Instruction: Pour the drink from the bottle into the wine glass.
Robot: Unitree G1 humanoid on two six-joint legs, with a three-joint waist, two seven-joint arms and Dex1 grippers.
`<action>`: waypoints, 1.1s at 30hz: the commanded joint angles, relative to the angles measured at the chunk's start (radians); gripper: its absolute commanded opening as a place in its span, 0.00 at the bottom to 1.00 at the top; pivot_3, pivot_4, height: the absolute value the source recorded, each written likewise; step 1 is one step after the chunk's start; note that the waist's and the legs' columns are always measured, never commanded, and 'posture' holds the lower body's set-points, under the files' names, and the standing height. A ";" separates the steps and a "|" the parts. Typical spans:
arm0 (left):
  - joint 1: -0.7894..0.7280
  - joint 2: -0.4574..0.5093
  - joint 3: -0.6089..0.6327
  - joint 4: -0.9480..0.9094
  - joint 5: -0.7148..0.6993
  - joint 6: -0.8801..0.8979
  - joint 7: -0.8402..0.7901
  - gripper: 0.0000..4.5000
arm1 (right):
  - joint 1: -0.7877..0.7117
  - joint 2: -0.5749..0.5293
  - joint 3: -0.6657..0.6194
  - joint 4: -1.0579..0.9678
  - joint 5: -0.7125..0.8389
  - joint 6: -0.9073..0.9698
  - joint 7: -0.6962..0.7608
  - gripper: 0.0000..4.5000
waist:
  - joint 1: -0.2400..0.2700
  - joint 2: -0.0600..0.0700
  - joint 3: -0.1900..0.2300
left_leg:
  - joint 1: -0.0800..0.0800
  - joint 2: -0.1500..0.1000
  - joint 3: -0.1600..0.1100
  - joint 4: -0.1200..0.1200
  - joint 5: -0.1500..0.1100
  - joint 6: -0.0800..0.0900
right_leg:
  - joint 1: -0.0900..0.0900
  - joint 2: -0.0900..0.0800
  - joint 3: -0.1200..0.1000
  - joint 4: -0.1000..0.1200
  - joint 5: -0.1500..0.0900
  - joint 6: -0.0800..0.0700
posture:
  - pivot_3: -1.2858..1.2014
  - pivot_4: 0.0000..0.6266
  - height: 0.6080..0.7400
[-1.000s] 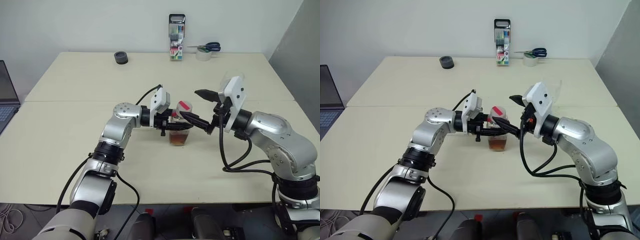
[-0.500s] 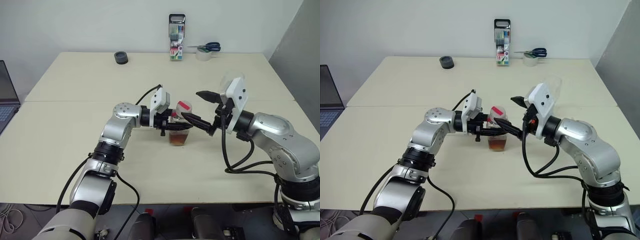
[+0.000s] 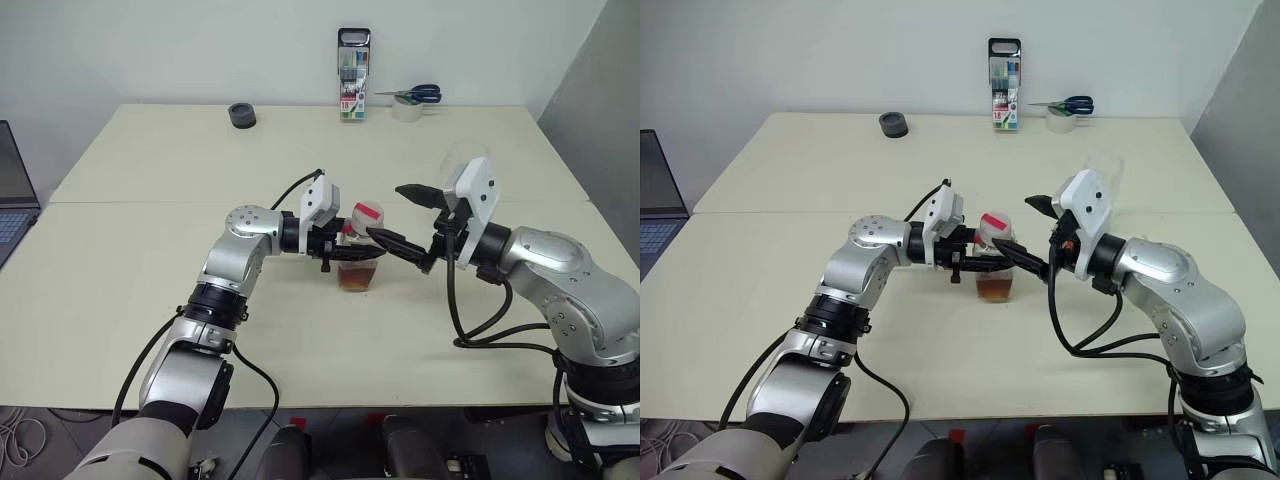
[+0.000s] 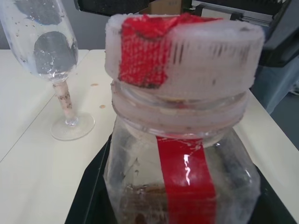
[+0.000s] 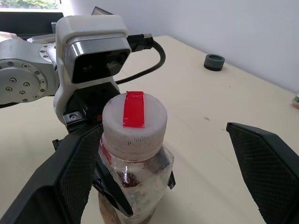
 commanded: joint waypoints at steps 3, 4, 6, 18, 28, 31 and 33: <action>-0.017 0.004 0.011 -0.020 -0.014 -0.024 -0.012 0.38 | -0.009 -0.011 -0.052 -0.029 0.017 -0.005 -0.009 1.00 | 0.000 0.000 0.000 | 0.000 0.000 0.000 0.000 0.000 0.000 | 0.000 0.000 0.000 0.000 0.000 0.000 | 0.52 0.24 1.00; -0.017 0.005 0.011 -0.020 -0.014 -0.024 -0.013 0.38 | -0.009 -0.012 -0.053 -0.029 0.018 -0.004 -0.010 1.00 | 0.000 0.000 0.000 | 0.000 0.000 0.000 0.000 0.000 0.000 | 0.000 0.000 0.000 0.000 0.000 0.000 | 0.52 0.24 1.00; -0.016 0.005 0.011 -0.021 -0.015 -0.024 -0.013 0.38 | -0.009 -0.014 -0.056 -0.031 0.022 -0.002 -0.011 1.00 | 0.000 0.000 0.000 | 0.000 0.000 0.000 0.000 0.000 0.000 | 0.000 0.000 0.000 0.000 0.000 0.000 | 0.52 0.24 1.00; -0.013 0.005 0.010 -0.024 -0.013 -0.026 -0.012 0.38 | 0.000 -0.067 -0.083 -0.075 0.114 0.048 0.041 1.00 | 0.001 0.000 0.000 | 0.000 0.000 0.000 0.000 0.000 0.001 | 0.000 0.000 0.000 0.000 0.000 0.000 | 0.52 0.24 1.00; -0.019 0.005 0.011 -0.020 -0.014 -0.025 -0.015 0.38 | -0.066 -0.001 -0.016 -0.074 0.081 0.048 -0.040 1.00 | 0.000 0.000 0.000 | 0.000 0.000 0.000 0.000 -0.001 0.002 | 0.000 0.000 0.000 0.000 0.000 0.000 | 0.52 0.24 1.00; -0.021 0.001 0.010 -0.020 -0.014 -0.025 -0.014 0.38 | -0.084 0.027 0.013 -0.059 0.059 0.041 -0.059 1.00 | 0.000 0.000 0.000 | 0.000 0.000 0.000 0.000 -0.001 0.002 | 0.000 0.000 0.000 0.000 0.000 0.000 | 0.52 0.24 1.00; -0.022 0.000 0.010 -0.019 -0.014 -0.025 -0.014 0.38 | -0.082 0.039 0.022 -0.055 0.054 0.043 -0.060 1.00 | 0.000 0.000 0.000 | 0.000 0.000 0.000 0.000 -0.001 0.002 | 0.000 0.000 0.000 0.000 0.000 0.000 | 0.52 0.24 1.00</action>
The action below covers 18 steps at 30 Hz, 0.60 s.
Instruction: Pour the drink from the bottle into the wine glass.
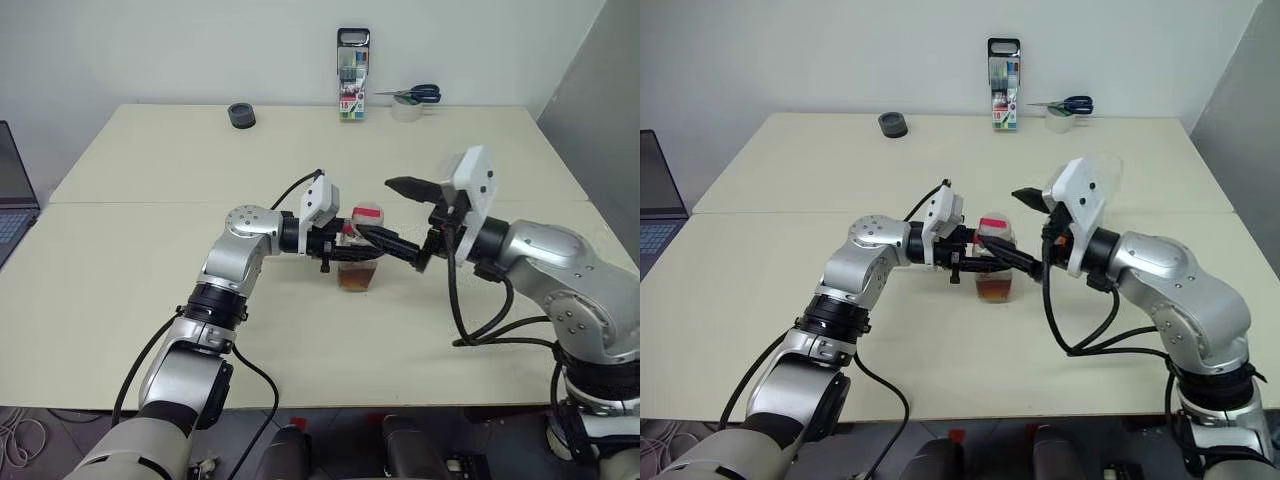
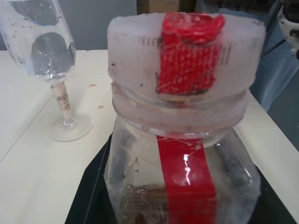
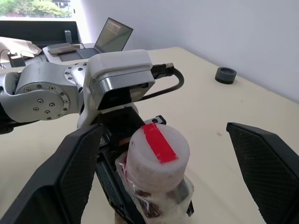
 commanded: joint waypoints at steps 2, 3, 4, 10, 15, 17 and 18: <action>-0.023 -0.002 0.010 -0.017 -0.014 -0.022 -0.007 0.38 | -0.015 0.024 0.002 -0.005 -0.007 -0.016 -0.011 1.00 | 0.000 0.000 0.000 | 0.000 0.000 0.000 0.000 0.000 0.000 | 0.000 0.000 0.000 0.000 0.000 0.000 | 0.52 0.24 1.00; -0.025 -0.002 0.010 -0.015 -0.014 -0.023 -0.007 0.38 | -0.015 0.026 0.004 -0.002 -0.009 -0.017 -0.010 1.00 | 0.000 0.000 0.000 | 0.000 0.000 0.000 0.000 0.000 0.000 | 0.000 0.000 0.000 0.000 0.000 0.000 | 0.52 0.24 1.00; -0.025 -0.002 0.010 -0.013 -0.013 -0.024 -0.007 0.38 | -0.014 0.028 0.006 -0.001 -0.011 -0.018 -0.008 1.00 | 0.000 0.000 0.000 | 0.000 0.000 0.000 0.000 0.000 -0.001 | 0.000 0.000 0.000 0.000 0.000 0.000 | 0.52 0.24 1.00; -0.026 0.001 0.011 -0.018 -0.013 -0.026 -0.008 0.38 | -0.003 0.029 -0.012 -0.002 -0.007 -0.025 -0.002 1.00 | 0.000 0.000 0.000 | 0.000 0.000 0.000 0.000 0.001 -0.002 | 0.000 0.000 0.000 0.000 0.000 0.000 | 0.52 0.24 1.00; -0.017 0.004 0.010 -0.025 -0.013 -0.031 -0.011 0.38 | 0.005 0.019 -0.037 -0.009 0.038 -0.008 0.024 1.00 | 0.000 0.000 0.000 | 0.000 0.000 0.000 0.000 0.001 -0.002 | 0.000 0.000 0.000 0.000 0.000 0.000 | 0.52 0.24 1.00; -0.016 0.004 0.010 -0.023 -0.012 -0.035 -0.013 0.38 | 0.007 0.013 -0.040 -0.010 0.042 -0.008 0.032 1.00 | 0.000 0.000 0.000 | 0.000 0.000 0.000 0.000 0.001 -0.001 | 0.000 0.000 0.000 0.000 0.000 0.000 | 0.52 0.24 1.00; -0.016 0.004 0.009 -0.022 -0.012 -0.038 -0.013 0.38 | 0.008 0.009 -0.040 -0.011 0.041 -0.010 0.036 1.00 | 0.000 0.000 0.000 | 0.000 0.000 0.000 0.000 0.001 -0.001 | 0.000 0.000 0.000 0.000 0.000 0.000 | 0.52 0.24 1.00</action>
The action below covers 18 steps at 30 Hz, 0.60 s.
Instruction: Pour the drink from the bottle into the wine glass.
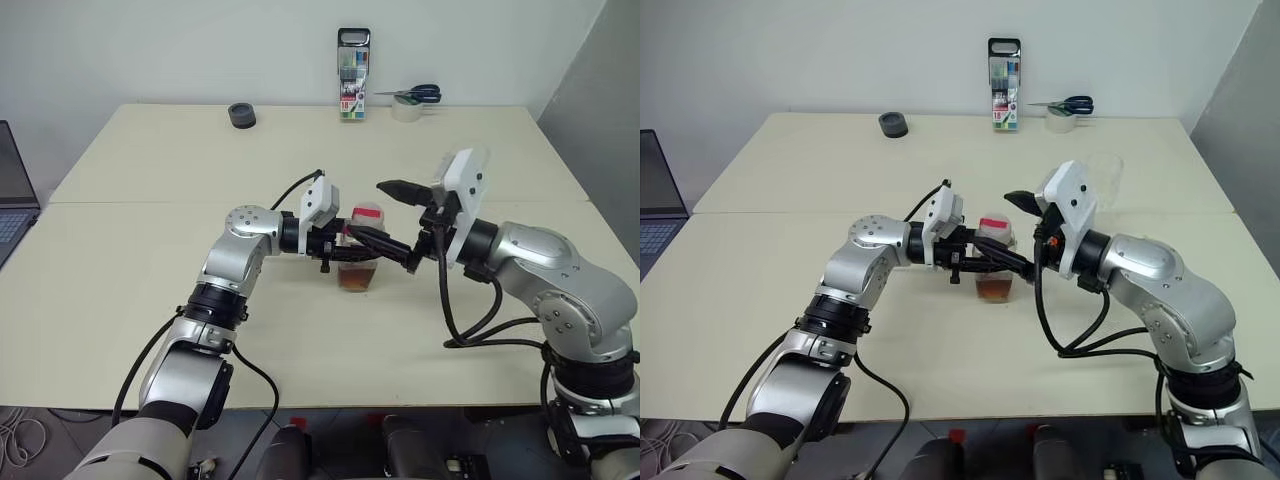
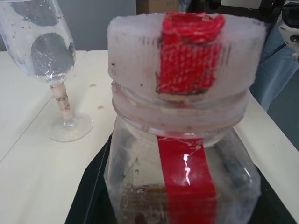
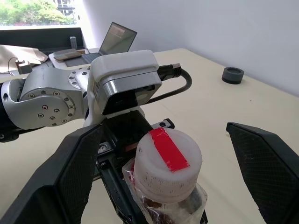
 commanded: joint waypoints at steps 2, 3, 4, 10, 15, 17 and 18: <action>-0.016 0.004 0.009 -0.023 -0.012 -0.027 -0.011 0.38 | -0.007 -0.018 -0.030 -0.026 0.016 -0.015 0.014 1.00 | 0.000 0.000 0.000 | 0.000 0.000 0.000 0.000 0.000 0.000 | 0.000 0.000 0.000 0.000 0.000 0.000 | 0.52 0.24 1.00; -0.015 0.004 0.008 -0.024 -0.012 -0.028 -0.012 0.38 | -0.007 -0.018 -0.032 -0.027 0.016 -0.015 0.009 1.00 | 0.000 0.000 0.000 | 0.000 0.000 0.000 0.000 0.000 0.000 | 0.000 0.000 0.000 0.000 0.000 0.000 | 0.52 0.24 1.00; -0.015 0.003 0.008 -0.024 -0.011 -0.030 -0.013 0.38 | -0.007 -0.019 -0.034 -0.026 0.015 -0.014 0.005 1.00 | 0.000 0.000 0.000 | 0.000 0.000 0.000 0.000 0.000 0.000 | 0.000 0.000 0.000 0.000 0.000 0.000 | 0.52 0.24 1.00; -0.006 0.000 0.005 -0.037 -0.012 -0.034 -0.017 0.38 | -0.004 -0.005 -0.055 -0.015 0.047 0.029 -0.027 1.00 | 0.000 0.000 0.000 | 0.000 0.000 0.000 0.000 0.000 0.000 | 0.000 0.000 0.000 0.000 0.000 0.000 | 0.52 0.24 1.00; 0.006 0.000 -0.002 -0.054 -0.012 -0.040 -0.020 0.38 | -0.006 0.010 -0.051 0.001 0.050 0.043 -0.045 1.00 | 0.000 0.000 0.000 | 0.000 0.000 0.000 0.000 0.000 0.000 | 0.000 0.000 0.000 0.000 0.000 0.000 | 0.52 0.24 1.00; 0.007 -0.001 -0.002 -0.061 -0.014 -0.037 -0.020 0.38 | -0.003 0.013 -0.047 0.006 0.047 0.045 -0.045 1.00 | 0.000 0.000 0.000 | 0.000 0.000 0.000 0.000 0.000 0.000 | 0.000 0.000 0.000 0.000 0.000 0.000 | 0.52 0.24 1.00; 0.008 0.000 -0.003 -0.063 -0.015 -0.036 -0.021 0.38 | -0.001 0.012 -0.043 0.006 0.049 0.047 -0.043 1.00 | 0.000 0.000 0.000 | 0.000 0.000 0.000 0.000 0.000 0.000 | 0.000 0.000 0.000 0.000 0.000 0.000 | 0.52 0.24 1.00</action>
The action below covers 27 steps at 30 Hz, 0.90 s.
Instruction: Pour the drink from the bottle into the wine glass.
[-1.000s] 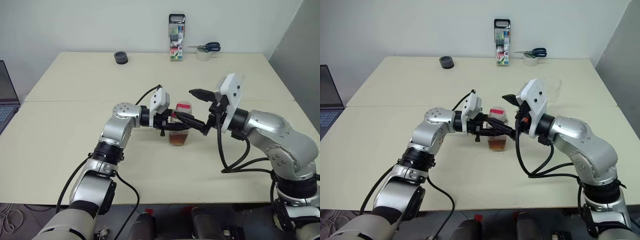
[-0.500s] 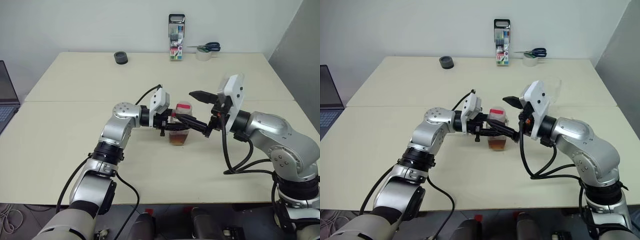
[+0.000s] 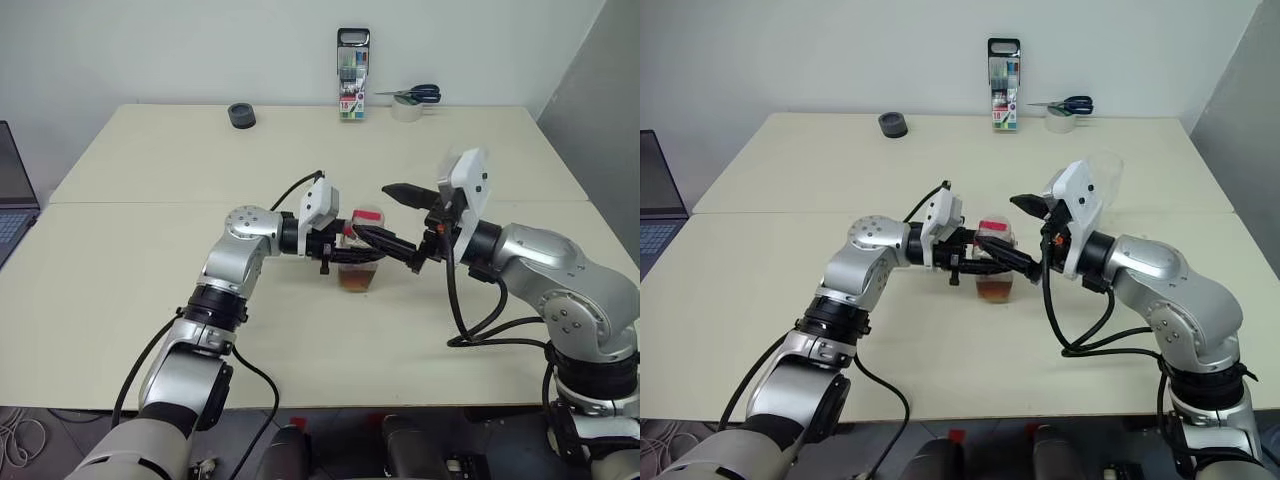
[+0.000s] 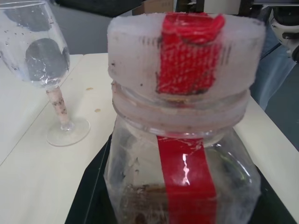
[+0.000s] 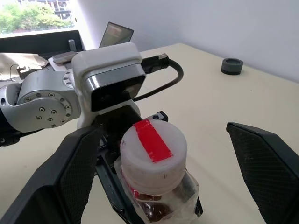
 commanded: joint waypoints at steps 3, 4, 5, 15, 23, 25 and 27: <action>-0.007 0.001 0.000 -0.055 -0.015 -0.014 -0.007 0.38 | 0.000 0.005 -0.008 -0.012 0.015 0.004 -0.001 1.00 | 0.000 0.000 0.000 | 0.000 0.000 0.000 0.000 0.000 0.000 | 0.000 0.000 0.000 0.000 0.000 0.000 | 0.52 0.24 1.00; -0.008 0.001 0.000 -0.055 -0.015 -0.014 -0.008 0.38 | 0.000 0.008 -0.004 -0.010 0.013 0.005 -0.002 1.00 | 0.000 0.000 0.000 | 0.000 0.000 0.000 0.000 0.000 0.000 | 0.000 0.000 0.000 0.000 0.000 0.000 | 0.52 0.24 1.00; -0.008 0.001 0.000 -0.055 -0.015 -0.014 -0.008 0.38 | -0.001 0.010 0.001 -0.006 0.010 0.005 -0.001 1.00 | 0.000 0.000 0.000 | 0.000 0.000 0.000 0.000 0.000 0.000 | 0.000 0.000 0.000 0.000 0.000 0.000 | 0.52 0.24 1.00; -0.004 0.003 -0.002 -0.062 -0.015 -0.011 -0.006 0.38 | -0.004 0.020 0.030 0.005 -0.014 -0.014 0.002 0.92 | 0.000 0.000 0.000 | 0.000 0.000 0.000 0.000 0.000 0.000 | 0.000 0.000 0.000 0.000 0.000 0.000 | 0.52 0.24 1.00; 0.002 0.003 -0.003 -0.072 -0.016 -0.005 -0.004 0.38 | 0.002 0.026 0.034 0.003 -0.039 -0.044 0.006 0.42 | 0.000 0.000 0.000 | 0.000 0.000 0.000 0.000 0.000 0.000 | 0.000 0.000 0.000 0.000 0.000 0.000 | 0.52 0.24 1.00; 0.005 0.003 -0.003 -0.075 -0.016 -0.004 -0.003 0.38 | 0.005 0.020 0.039 -0.002 -0.059 -0.066 0.009 0.42 | 0.000 0.000 0.000 | 0.000 0.000 0.000 0.000 0.000 0.000 | 0.000 0.000 0.000 0.000 0.000 0.000 | 0.52 0.24 1.00; 0.011 0.004 -0.004 -0.082 -0.017 -0.001 -0.002 0.38 | 0.008 -0.005 0.059 -0.013 -0.115 -0.116 0.019 0.42 | 0.000 0.000 0.000 | 0.000 0.000 0.000 0.000 0.000 0.000 | 0.000 0.000 0.000 0.000 0.000 0.000 | 0.52 0.24 1.00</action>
